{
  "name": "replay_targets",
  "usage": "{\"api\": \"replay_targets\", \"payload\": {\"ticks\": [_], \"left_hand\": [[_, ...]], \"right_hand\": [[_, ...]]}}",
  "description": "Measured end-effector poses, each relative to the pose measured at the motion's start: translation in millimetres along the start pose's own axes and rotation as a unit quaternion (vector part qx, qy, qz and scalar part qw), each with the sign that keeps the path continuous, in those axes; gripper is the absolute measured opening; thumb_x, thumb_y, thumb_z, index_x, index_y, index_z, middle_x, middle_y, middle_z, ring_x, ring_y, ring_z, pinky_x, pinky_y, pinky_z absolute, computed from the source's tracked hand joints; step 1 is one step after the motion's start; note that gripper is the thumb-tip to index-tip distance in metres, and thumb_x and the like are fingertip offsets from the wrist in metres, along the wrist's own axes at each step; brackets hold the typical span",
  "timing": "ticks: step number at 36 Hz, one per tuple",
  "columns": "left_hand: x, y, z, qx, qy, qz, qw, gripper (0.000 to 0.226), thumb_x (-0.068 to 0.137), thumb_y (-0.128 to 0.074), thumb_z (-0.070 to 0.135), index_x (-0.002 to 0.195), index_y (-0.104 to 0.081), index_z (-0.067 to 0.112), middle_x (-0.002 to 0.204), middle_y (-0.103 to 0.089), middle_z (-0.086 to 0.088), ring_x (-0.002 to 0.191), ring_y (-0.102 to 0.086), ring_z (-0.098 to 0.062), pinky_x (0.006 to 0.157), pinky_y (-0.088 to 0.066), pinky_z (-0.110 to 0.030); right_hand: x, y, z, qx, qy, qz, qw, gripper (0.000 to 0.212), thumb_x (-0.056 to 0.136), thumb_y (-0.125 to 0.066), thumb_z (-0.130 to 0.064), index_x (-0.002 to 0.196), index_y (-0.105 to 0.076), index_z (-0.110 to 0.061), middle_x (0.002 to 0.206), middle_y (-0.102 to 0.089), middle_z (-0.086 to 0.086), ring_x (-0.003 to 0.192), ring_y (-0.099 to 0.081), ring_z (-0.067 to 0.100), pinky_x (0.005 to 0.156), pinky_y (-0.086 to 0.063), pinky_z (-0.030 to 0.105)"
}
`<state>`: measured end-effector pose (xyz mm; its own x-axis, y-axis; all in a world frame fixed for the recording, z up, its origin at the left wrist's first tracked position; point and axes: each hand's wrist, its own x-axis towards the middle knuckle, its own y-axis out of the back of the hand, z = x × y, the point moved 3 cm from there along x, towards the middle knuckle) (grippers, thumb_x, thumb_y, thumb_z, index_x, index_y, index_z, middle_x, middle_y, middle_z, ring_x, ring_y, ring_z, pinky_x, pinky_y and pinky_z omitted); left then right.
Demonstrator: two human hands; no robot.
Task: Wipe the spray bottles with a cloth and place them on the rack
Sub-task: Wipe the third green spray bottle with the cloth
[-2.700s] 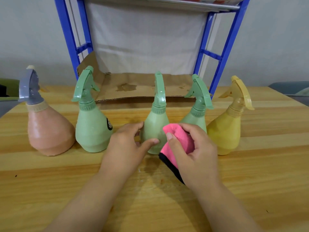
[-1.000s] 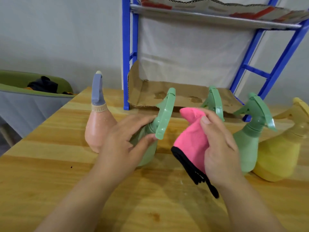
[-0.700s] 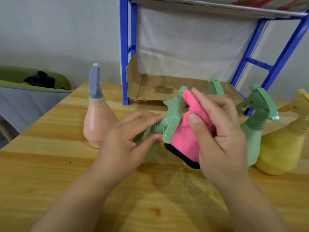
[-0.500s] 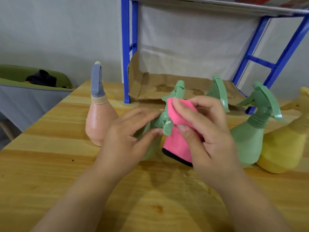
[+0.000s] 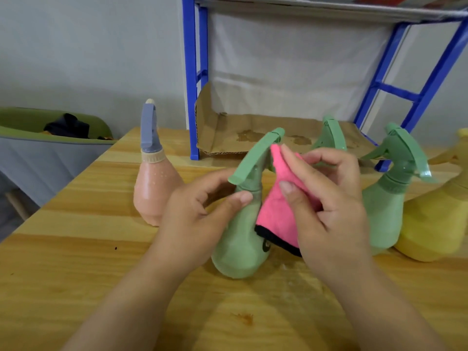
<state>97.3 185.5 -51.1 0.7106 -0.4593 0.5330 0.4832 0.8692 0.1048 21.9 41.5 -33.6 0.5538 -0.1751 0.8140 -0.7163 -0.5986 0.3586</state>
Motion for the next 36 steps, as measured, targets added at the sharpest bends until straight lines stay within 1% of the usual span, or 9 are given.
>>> {"api": "replay_targets", "payload": {"ticks": [4,8,11,14,19,25,27,31,36], "left_hand": [[1,-1,-2,-0.08,0.026,0.002,0.996,0.035,0.078,-0.07,0.017,0.109,-0.067,0.033,0.103,-0.074,0.001,0.1,-0.068,-0.015,0.079,-0.053,-0.024],[0,-1,6,-0.103,-0.004,0.009,0.995,0.038,0.078,-0.07,0.03,0.116,-0.064,0.027,0.113,-0.07,0.001,0.106,-0.066,-0.019,0.084,-0.053,-0.028],[0,-1,11,-0.112,-0.031,0.018,0.993,0.042,0.082,-0.063,0.041,0.12,-0.062,0.021,0.117,-0.069,0.006,0.112,-0.063,-0.016,0.089,-0.051,-0.025],[-2,-3,10,-0.125,-0.023,0.028,0.991,0.046,0.084,-0.059,0.045,0.122,-0.061,0.02,0.12,-0.068,0.002,0.115,-0.062,-0.019,0.092,-0.051,-0.028],[-3,-6,12,-0.145,-0.017,0.0,0.989,0.043,0.087,-0.046,0.036,0.121,-0.06,0.015,0.116,-0.069,0.011,0.115,-0.061,-0.008,0.088,-0.049,-0.017],[-4,-3,14,-0.13,-0.023,0.004,0.991,0.034,0.095,-0.042,0.027,0.119,-0.058,0.011,0.116,-0.069,0.008,0.113,-0.062,-0.01,0.089,-0.049,-0.018],[-4,-5,15,-0.131,-0.026,-0.002,0.991,0.032,0.095,-0.039,0.021,0.119,-0.058,0.011,0.114,-0.069,0.012,0.112,-0.062,-0.008,0.087,-0.049,-0.017],[-4,-6,16,-0.134,-0.03,-0.002,0.991,0.032,0.096,-0.043,0.023,0.122,-0.059,0.015,0.115,-0.069,0.011,0.112,-0.063,-0.009,0.087,-0.05,-0.017],[-3,-4,14,-0.077,-0.036,0.019,0.996,0.033,0.093,-0.044,0.024,0.12,-0.062,0.029,0.113,-0.07,0.014,0.11,-0.063,-0.008,0.085,-0.05,-0.017]], "right_hand": [[0,3,2,0.02,-0.072,0.035,0.997,0.041,0.09,-0.06,-0.022,0.13,-0.051,-0.022,0.107,-0.042,-0.012,0.104,-0.043,-0.01,0.093,-0.034,0.005],[-1,2,0,0.034,-0.089,0.041,0.995,0.04,0.091,-0.053,-0.031,0.13,-0.054,-0.02,0.107,-0.045,-0.009,0.105,-0.044,-0.009,0.094,-0.035,0.007],[-1,0,-3,0.043,-0.079,0.052,0.995,0.036,0.092,-0.059,-0.024,0.127,-0.057,-0.016,0.106,-0.047,-0.008,0.102,-0.046,-0.007,0.091,-0.036,0.006],[-1,-2,-7,0.041,-0.055,0.08,0.994,0.033,0.084,-0.068,-0.013,0.117,-0.063,-0.016,0.103,-0.053,-0.007,0.099,-0.051,-0.005,0.087,-0.04,0.008],[-4,-11,-19,0.053,0.021,0.064,0.996,0.023,0.081,-0.072,-0.006,0.103,-0.069,-0.006,0.098,-0.058,-0.001,0.097,-0.055,-0.004,0.084,-0.042,0.009],[-8,-16,-20,0.044,0.102,0.024,0.994,0.022,0.079,-0.072,0.005,0.1,-0.071,0.002,0.096,-0.061,0.013,0.092,-0.061,0.018,0.081,-0.05,0.023],[-7,-13,-16,0.039,0.088,0.04,0.995,0.021,0.078,-0.073,0.005,0.099,-0.071,0.001,0.095,-0.06,0.011,0.092,-0.06,0.012,0.08,-0.048,0.019],[-5,-7,-4,0.03,-0.003,0.083,0.996,0.02,0.079,-0.074,-0.005,0.098,-0.071,-0.008,0.096,-0.057,0.0,0.092,-0.056,-0.001,0.082,-0.044,0.012],[-7,-13,-16,0.043,0.064,0.027,0.997,0.019,0.08,-0.072,-0.001,0.099,-0.07,-0.001,0.093,-0.059,0.008,0.09,-0.057,0.006,0.081,-0.045,0.013]]}}
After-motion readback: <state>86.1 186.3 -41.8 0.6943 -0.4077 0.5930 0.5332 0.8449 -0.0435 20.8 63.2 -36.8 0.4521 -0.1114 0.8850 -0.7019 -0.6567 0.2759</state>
